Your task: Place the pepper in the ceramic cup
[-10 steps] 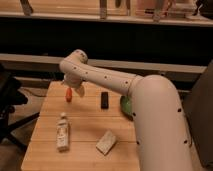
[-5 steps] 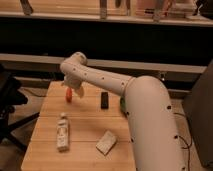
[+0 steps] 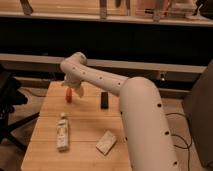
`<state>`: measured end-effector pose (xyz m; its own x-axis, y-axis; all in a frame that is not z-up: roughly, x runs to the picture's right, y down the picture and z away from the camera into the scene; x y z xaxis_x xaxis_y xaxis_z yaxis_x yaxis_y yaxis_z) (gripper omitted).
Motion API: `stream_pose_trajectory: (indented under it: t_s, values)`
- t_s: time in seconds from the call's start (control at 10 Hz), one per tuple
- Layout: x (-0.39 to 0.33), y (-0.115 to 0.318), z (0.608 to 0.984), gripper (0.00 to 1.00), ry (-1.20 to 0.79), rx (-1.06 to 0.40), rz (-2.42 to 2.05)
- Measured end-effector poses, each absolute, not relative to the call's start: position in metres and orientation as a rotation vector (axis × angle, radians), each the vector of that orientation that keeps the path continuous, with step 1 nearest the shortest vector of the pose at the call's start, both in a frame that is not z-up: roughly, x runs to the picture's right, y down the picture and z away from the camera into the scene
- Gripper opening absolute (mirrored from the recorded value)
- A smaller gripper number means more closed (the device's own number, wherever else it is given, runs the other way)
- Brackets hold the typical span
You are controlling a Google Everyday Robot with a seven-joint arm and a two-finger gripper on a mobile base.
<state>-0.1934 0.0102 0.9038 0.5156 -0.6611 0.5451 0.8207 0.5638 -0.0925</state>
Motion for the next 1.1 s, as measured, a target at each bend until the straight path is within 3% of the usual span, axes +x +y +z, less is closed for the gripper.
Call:
stream_pose_trajectory:
  t_s: [1.1]
  values:
    - [-0.196,0.037,0.949,0.80,-0.554,-0.462,-0.961]
